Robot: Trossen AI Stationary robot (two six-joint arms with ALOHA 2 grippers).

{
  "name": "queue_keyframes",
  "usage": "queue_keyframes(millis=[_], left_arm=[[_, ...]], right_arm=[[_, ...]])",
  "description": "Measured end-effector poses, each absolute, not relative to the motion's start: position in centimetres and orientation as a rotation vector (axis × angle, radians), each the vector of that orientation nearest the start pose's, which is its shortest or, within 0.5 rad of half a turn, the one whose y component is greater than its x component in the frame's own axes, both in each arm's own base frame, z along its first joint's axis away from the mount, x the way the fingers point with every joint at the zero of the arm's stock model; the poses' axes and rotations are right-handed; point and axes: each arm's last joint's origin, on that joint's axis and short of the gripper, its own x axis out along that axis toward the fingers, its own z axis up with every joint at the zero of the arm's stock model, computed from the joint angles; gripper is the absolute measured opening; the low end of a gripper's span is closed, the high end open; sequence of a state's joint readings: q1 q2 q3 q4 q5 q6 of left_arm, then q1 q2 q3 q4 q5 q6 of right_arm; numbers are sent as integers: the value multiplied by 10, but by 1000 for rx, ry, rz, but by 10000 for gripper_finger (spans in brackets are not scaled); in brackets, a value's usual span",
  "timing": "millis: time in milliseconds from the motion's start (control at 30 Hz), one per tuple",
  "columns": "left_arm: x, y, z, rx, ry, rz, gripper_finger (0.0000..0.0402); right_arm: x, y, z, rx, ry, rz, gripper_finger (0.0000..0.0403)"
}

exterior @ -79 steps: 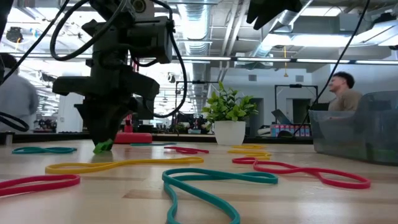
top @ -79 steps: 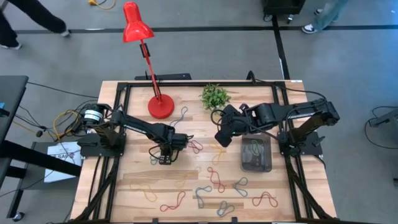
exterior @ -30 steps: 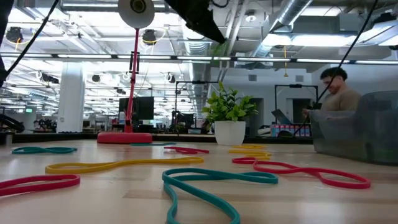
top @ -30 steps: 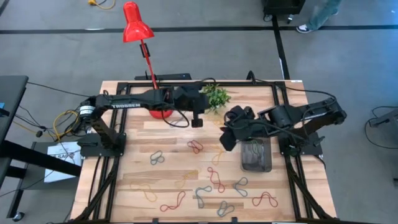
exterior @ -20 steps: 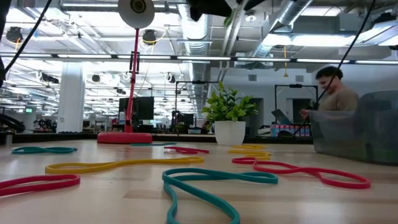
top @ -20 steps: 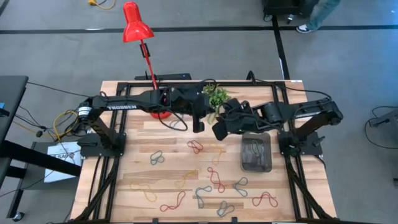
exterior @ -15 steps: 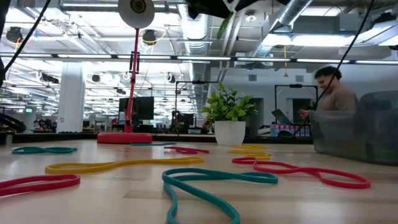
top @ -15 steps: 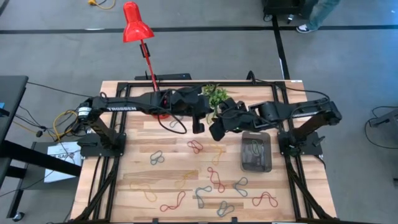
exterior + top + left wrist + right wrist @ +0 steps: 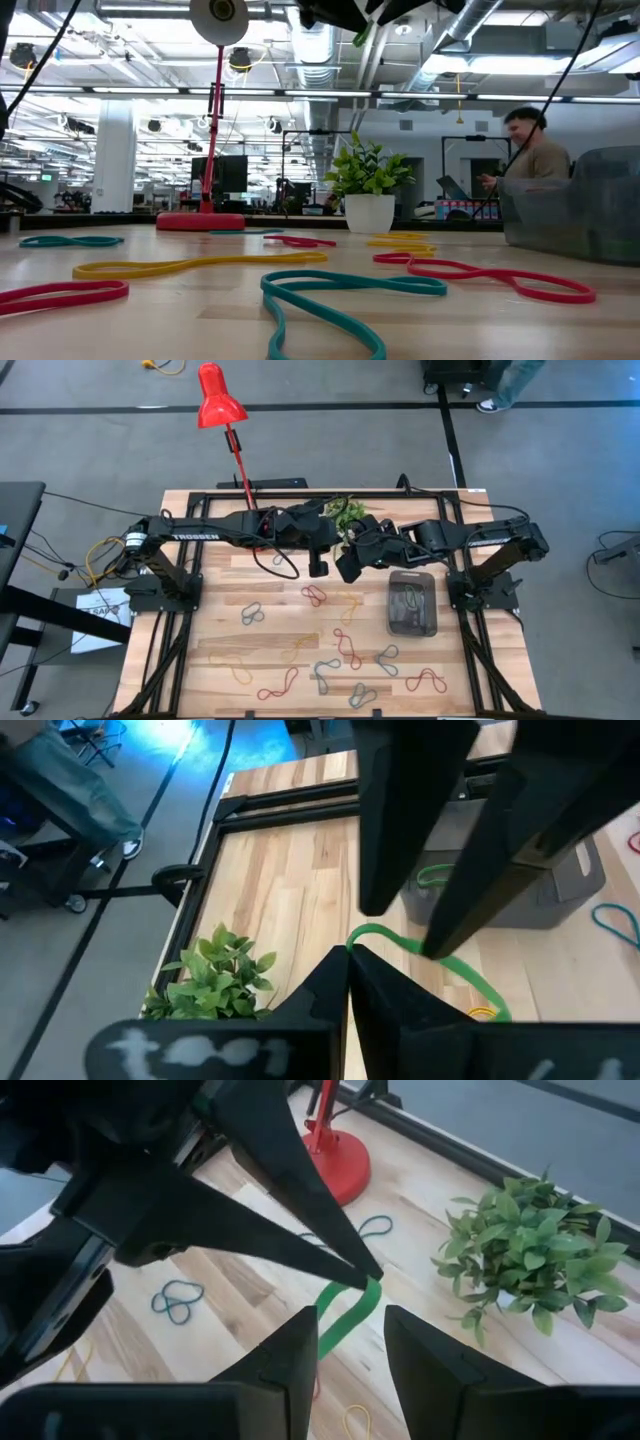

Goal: Pick and place items into bin
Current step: Put the green rubber band into the black bin

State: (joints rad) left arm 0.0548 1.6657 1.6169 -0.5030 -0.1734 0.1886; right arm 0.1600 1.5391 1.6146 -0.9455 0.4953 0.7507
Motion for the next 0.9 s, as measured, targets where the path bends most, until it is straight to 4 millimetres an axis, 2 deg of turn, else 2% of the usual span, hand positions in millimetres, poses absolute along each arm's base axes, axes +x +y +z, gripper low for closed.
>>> queue_keyframes(millis=[333,467,667,833,900], left_arm=[[375,22,366,231,542,158,0],[373,25,369,202,524,82,0],[358,38,392,76,415,-45,0],[355,42,410,14,271,-113,0],[356,42,410,14,269,-114,0]], right_arm=[[310,39,374,435,674,-559,111],[305,46,377,404,691,-517,111],[287,53,396,338,604,-491,111],[287,55,404,327,529,-491,111],[289,55,407,311,502,-476,111]])
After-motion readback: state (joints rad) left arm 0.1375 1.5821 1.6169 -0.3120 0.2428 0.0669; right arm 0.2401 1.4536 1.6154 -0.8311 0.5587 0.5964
